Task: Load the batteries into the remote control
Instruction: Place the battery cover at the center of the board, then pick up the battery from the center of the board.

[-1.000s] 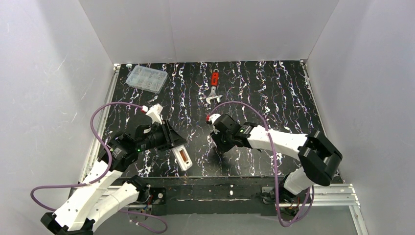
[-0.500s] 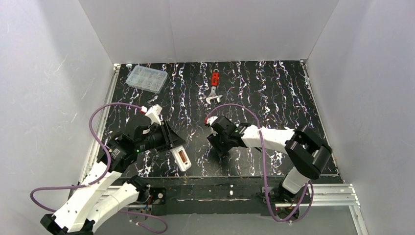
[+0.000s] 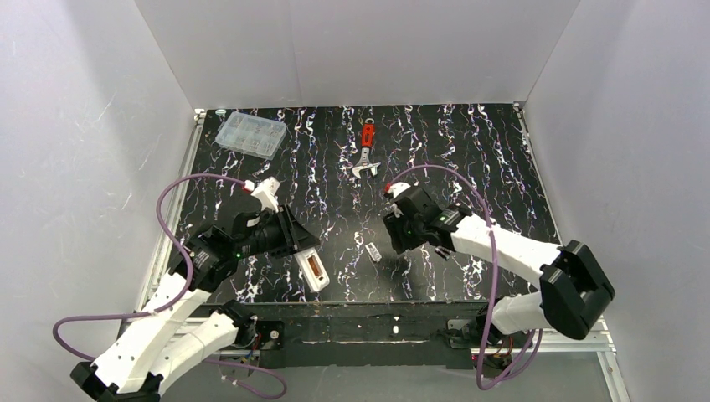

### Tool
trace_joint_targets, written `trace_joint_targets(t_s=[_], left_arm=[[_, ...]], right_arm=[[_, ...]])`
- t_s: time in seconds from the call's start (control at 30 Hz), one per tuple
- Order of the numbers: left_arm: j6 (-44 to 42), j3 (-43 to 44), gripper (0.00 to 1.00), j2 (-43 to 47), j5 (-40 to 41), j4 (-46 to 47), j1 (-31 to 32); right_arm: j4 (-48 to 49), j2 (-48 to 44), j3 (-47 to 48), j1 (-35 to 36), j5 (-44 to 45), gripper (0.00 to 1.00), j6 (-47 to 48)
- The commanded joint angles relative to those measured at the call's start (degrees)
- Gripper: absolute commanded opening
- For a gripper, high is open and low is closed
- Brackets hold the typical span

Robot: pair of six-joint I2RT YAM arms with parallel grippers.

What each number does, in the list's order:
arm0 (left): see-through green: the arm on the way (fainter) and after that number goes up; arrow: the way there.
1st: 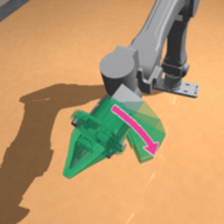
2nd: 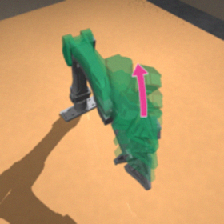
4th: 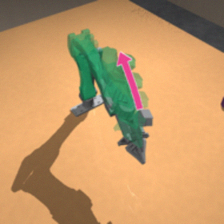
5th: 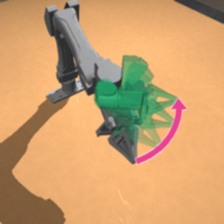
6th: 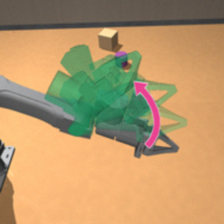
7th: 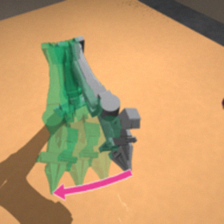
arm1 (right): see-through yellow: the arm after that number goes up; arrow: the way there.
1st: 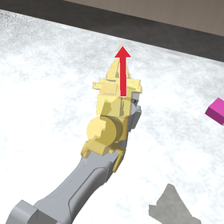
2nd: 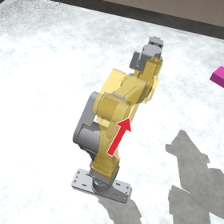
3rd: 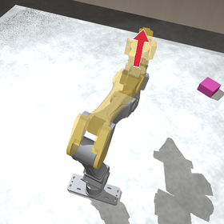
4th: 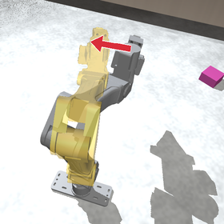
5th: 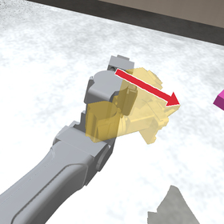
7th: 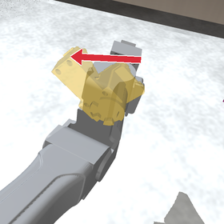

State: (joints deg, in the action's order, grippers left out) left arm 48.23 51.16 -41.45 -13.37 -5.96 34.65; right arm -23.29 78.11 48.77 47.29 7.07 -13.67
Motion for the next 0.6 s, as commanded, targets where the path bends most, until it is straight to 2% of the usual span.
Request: trace_joint_targets(t_s=[0.0, 0.23, 0.57], left_arm=[[0.6, 0.7, 0.00, -1.0, -2.3, 1.5, -0.2], [1.3, 0.3, 0.00, -2.2, -3.4, 3.1, -0.3], [1.8, 0.1, 0.00, -2.8, -4.2, 4.1, -0.3]], right_arm=[[-5.8, -4.7, -2.7, -4.2, 2.9, 0.58, -3.7], [-8.4, -11.3, -7.4, -18.0, 1.5, 0.55, -9.5], [-7.4, -8.9, -9.6, -28.1, -3.6, 0.57, -12.2]])
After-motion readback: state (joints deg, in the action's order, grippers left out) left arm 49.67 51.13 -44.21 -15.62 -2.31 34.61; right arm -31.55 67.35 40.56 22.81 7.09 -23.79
